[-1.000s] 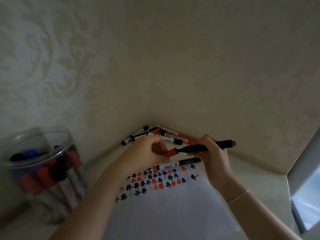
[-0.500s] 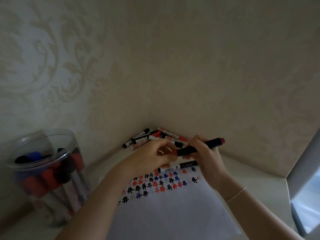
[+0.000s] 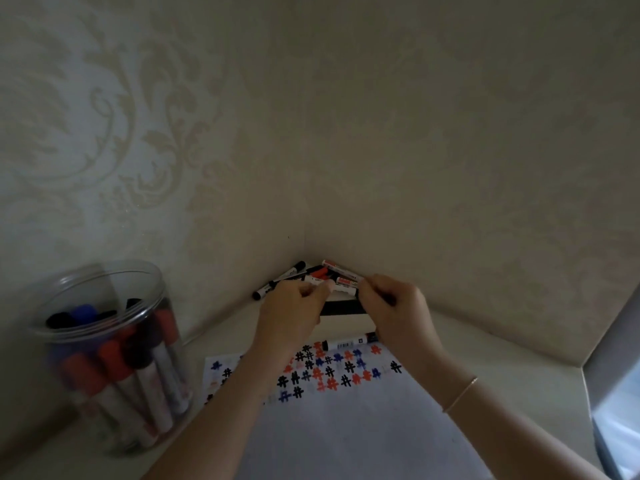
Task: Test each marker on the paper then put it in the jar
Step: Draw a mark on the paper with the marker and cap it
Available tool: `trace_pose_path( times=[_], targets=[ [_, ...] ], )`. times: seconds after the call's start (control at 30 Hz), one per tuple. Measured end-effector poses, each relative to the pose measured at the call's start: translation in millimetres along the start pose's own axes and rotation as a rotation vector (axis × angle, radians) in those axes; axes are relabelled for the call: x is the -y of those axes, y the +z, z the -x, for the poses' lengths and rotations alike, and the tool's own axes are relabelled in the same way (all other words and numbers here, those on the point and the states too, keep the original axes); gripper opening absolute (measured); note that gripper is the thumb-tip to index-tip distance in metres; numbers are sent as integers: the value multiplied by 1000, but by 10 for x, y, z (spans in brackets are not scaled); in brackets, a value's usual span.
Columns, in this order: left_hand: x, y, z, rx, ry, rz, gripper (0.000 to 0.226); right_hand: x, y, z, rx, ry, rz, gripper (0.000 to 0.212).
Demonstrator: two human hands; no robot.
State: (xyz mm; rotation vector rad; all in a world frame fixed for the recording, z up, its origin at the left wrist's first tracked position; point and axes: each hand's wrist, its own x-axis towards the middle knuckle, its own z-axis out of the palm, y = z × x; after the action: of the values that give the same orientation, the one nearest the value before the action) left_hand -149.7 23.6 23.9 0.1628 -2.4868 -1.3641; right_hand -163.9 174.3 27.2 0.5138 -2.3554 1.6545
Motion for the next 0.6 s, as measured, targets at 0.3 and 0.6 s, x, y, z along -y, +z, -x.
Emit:
trace_pose_path(
  times=[0.3,0.6],
  targets=[
    [-75,-11,-5,-70,-143,176,42,261,31,-29,-5,-193,31,49],
    [-171,-39,39,-79,-35,92,39,178,-40,-76,-12,-44,-111,43]
  ],
)
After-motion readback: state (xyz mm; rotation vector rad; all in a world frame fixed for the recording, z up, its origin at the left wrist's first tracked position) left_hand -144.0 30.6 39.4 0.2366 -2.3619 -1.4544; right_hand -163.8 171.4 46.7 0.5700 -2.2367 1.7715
